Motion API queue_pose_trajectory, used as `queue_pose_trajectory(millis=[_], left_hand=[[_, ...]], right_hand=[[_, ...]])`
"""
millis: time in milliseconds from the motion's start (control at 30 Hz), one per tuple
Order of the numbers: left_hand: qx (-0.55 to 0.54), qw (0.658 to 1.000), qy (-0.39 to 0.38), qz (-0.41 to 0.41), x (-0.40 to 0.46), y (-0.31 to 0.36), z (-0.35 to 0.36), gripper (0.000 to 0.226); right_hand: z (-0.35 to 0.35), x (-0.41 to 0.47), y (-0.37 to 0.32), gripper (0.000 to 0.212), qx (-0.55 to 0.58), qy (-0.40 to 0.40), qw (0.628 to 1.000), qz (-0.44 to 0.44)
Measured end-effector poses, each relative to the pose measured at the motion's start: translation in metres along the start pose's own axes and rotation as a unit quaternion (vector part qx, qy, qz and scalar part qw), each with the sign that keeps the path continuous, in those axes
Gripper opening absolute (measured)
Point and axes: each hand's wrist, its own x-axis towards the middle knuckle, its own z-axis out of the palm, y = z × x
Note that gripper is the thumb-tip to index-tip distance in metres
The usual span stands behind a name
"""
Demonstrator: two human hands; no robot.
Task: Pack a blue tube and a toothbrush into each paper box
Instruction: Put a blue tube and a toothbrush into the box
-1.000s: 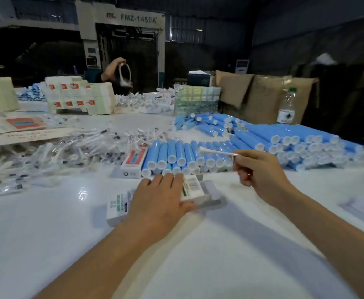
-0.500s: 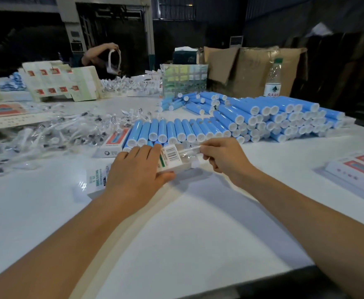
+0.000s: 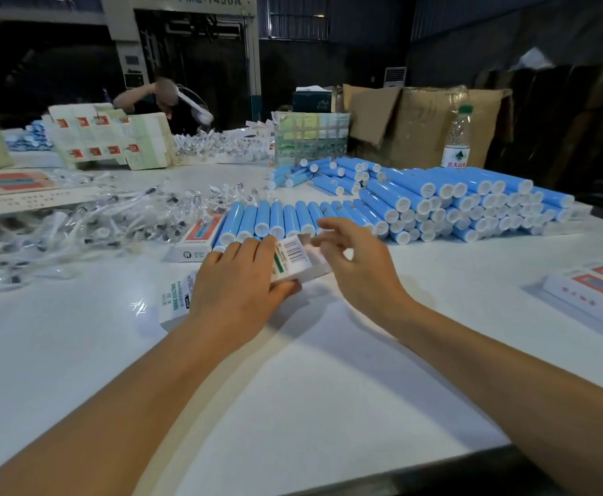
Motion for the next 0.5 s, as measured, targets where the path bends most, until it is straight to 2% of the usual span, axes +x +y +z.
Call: queue_pose_trajectory(millis=[67,133,267,400,500], left_hand=[[-0.011,1.0,0.01,-0.024,0.001,-0.003,0.0,0.073],[-0.015,0.999,0.018,-0.038,0.002,-0.005,0.0,0.074],[-0.02,0.998,0.024,-0.048,0.002,-0.004,0.0,0.073],[-0.019,0.999,0.029,-0.042,0.001,-0.001,0.0,0.069],[-0.009,0.999,0.03,-0.033,0.0,0.0,0.001,0.068]], right_hand=[[-0.005,-0.003,-0.002,0.017,-0.008,0.062,0.998,-0.022],[-0.005,-0.006,-0.002,0.015,-0.036,0.072,0.996,-0.034],[0.002,-0.013,-0.003,0.016,-0.063,0.046,0.996,-0.051],[0.008,-0.019,-0.005,0.026,0.0,0.007,1.0,0.003],[0.009,-0.016,-0.007,0.042,0.044,-0.021,0.997,0.059]])
